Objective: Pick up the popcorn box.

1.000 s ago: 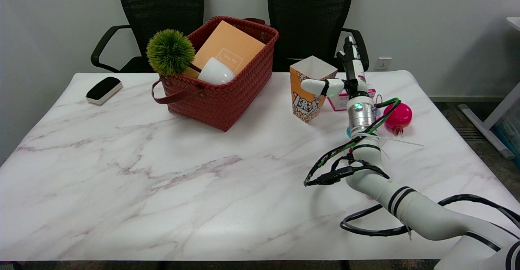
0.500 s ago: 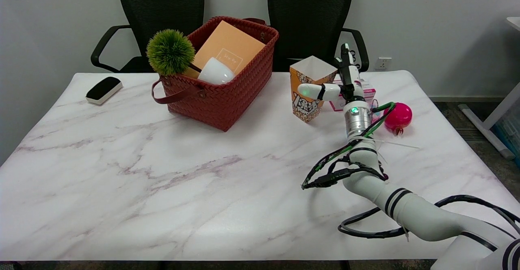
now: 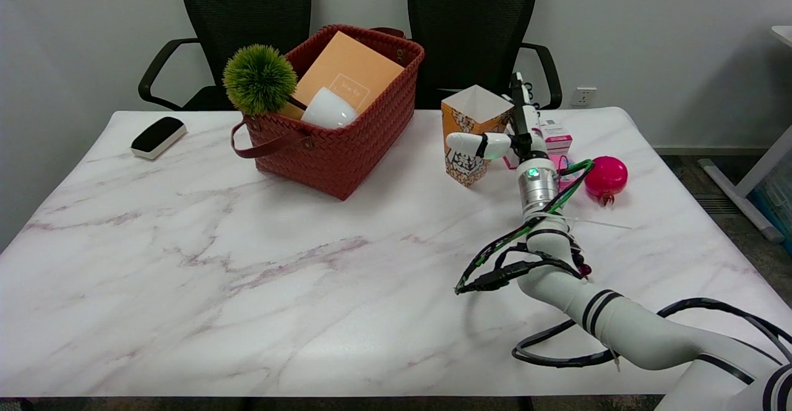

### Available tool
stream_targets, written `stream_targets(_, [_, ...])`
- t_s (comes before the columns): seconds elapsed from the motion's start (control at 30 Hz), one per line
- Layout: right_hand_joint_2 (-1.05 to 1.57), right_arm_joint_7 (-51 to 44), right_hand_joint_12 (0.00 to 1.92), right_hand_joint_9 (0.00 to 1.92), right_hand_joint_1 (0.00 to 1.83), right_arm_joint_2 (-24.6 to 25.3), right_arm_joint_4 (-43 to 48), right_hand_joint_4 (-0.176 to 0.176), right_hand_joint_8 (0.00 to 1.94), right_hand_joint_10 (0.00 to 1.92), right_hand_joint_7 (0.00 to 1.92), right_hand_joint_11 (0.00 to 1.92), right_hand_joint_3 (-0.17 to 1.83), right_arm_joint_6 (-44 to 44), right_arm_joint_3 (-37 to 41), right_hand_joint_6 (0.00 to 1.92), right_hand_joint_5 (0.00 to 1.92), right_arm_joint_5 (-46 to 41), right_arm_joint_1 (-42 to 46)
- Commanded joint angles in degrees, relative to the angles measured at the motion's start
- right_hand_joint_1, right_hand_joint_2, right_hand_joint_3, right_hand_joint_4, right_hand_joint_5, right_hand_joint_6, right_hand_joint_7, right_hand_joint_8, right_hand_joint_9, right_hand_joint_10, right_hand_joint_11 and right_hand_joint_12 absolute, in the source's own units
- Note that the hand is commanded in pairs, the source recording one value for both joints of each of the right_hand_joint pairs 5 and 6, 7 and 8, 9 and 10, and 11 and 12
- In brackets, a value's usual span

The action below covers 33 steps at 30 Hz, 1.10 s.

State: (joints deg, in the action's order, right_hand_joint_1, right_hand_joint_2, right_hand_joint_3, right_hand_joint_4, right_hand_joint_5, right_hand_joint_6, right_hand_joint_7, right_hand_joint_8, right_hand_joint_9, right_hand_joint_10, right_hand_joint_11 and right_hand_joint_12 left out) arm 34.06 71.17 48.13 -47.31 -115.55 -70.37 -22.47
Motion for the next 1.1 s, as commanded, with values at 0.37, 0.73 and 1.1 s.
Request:
stream_targets(0.37, [-0.28,0.1,0.28,0.25,0.99,0.6,0.0,0.000,0.01,0.25,0.01,0.28,0.42,-0.5,0.0,0.00,0.00,-0.2,2.7])
stream_targets(0.73, [-0.28,0.1,0.28,0.25,0.99,0.5,-0.2,0.000,0.02,0.25,0.02,0.28,0.43,-0.1,-0.2,0.00,0.00,-0.2,2.5])
stream_targets(1.1, [-0.29,0.1,0.28,0.25,0.99,0.2,-0.4,0.000,0.02,0.25,0.02,0.28,0.45,0.1,0.1,0.00,0.00,0.3,1.5])
